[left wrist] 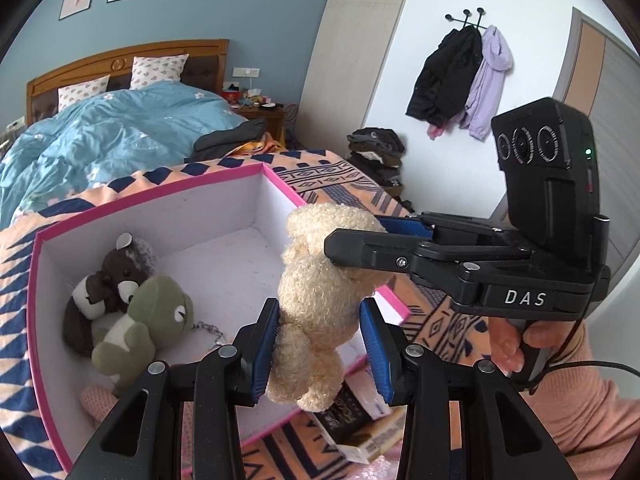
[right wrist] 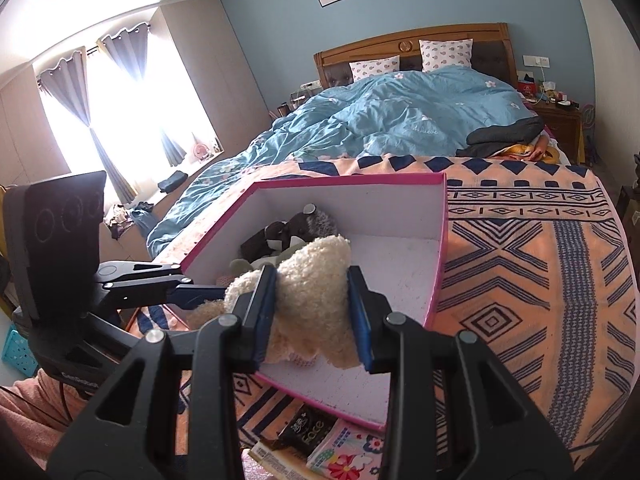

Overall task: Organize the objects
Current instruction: 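Carry the teddy bear over the pink box, then lower the teddy bear into the pink box and open the right tool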

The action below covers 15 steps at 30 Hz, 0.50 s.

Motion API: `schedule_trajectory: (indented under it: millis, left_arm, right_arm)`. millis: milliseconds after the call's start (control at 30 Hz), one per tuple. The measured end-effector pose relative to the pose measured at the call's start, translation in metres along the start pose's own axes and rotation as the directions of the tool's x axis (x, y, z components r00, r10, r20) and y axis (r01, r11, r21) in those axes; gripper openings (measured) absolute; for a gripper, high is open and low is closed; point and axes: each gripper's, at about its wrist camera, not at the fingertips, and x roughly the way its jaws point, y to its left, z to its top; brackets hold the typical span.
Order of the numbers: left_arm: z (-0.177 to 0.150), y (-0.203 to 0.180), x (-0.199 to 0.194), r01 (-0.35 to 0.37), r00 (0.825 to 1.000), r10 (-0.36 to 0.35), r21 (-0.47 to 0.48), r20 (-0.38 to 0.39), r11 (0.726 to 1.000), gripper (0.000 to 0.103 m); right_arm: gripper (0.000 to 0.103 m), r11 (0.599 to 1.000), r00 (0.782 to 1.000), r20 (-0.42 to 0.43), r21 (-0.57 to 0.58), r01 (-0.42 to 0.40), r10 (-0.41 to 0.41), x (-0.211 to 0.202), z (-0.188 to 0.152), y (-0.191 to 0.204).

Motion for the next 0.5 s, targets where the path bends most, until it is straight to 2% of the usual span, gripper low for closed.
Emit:
schedule_trajectory:
  millis: [233,500]
  left_arm:
    - [0.007,0.008,0.018,-0.027,0.999,0.027,-0.008,-0.038,1.000,0.041]
    - [0.006,0.017,0.042,-0.046,0.994,0.042,-0.035,-0.105,0.998,0.041]
  right_arm:
    - [0.037,0.999,0.999,-0.027,-0.028,0.039,-0.039,0.016,0.007,-0.005]
    - [0.040,0.997,0.993,-0.096,-0.046,0.068,-0.072,0.038,0.007,-0.016]
